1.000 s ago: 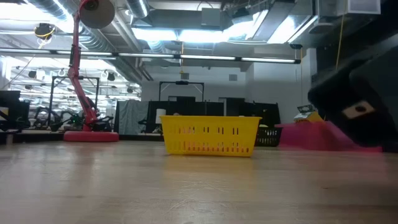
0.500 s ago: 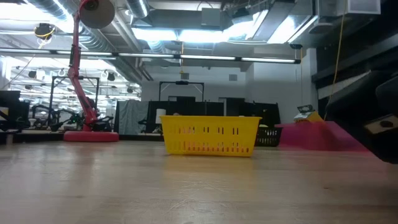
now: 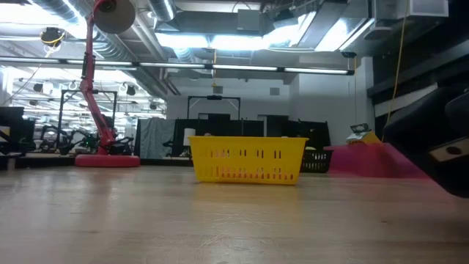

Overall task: Pick & Place School Supplies
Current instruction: Put the orange eraser into the yellow bin

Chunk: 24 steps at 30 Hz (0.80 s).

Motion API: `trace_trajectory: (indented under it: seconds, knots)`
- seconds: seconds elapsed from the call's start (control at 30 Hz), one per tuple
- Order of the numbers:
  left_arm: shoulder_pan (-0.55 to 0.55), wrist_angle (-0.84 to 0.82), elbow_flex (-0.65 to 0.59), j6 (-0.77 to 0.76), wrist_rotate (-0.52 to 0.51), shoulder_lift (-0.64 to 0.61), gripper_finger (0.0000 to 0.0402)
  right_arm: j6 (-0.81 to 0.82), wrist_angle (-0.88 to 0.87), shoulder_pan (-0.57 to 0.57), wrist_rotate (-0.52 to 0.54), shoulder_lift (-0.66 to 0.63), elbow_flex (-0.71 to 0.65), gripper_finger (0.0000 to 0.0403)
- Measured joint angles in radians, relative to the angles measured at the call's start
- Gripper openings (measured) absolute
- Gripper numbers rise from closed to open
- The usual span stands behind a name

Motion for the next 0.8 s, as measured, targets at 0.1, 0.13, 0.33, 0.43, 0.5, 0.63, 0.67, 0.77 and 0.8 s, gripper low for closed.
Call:
trace_trajectory:
  seconds: [0.1,0.13,0.33,0.43,0.5,0.63,0.67,0.77,0.8]
  knots:
    - [0.000,0.000,0.000,0.000,0.000,0.000,0.0157,0.001,-0.004,-0.001,0.002,0.000,0.000,0.0126]
    - [0.000,0.000,0.000,0.000,0.000,0.000,0.0157,0.001,-0.004,-0.001,0.002,0.000,0.000,0.0118]
    - [0.000,0.003,0.000,0.000,0.000,0.000,0.0157,0.007,-0.006,-0.001,0.003,0.000,-0.001,0.0088]
    - [0.000,0.006,0.000,0.000,0.000,0.000,0.0157,0.020,-0.007,-0.001,0.003,0.001,-0.001,0.0087]
    - [0.000,0.006,0.000,0.000,0.000,0.000,0.0157,0.026,-0.007,-0.001,0.003,0.001,-0.001,0.0087]
    - [0.000,0.006,0.000,0.000,0.000,0.000,0.0157,0.026,-0.002,-0.001,0.003,0.000,-0.001,0.0087]
    - [0.000,0.006,0.000,0.000,0.000,0.000,0.0157,0.024,-0.005,-0.001,0.004,0.001,0.003,0.0087]
    - [0.000,0.006,0.000,0.000,0.000,0.000,0.0157,-0.009,-0.028,-0.001,0.005,0.004,0.031,0.0087]
    - [0.000,0.006,0.000,0.000,0.000,0.000,0.0157,-0.027,-0.041,-0.002,0.005,0.006,0.045,0.0087]
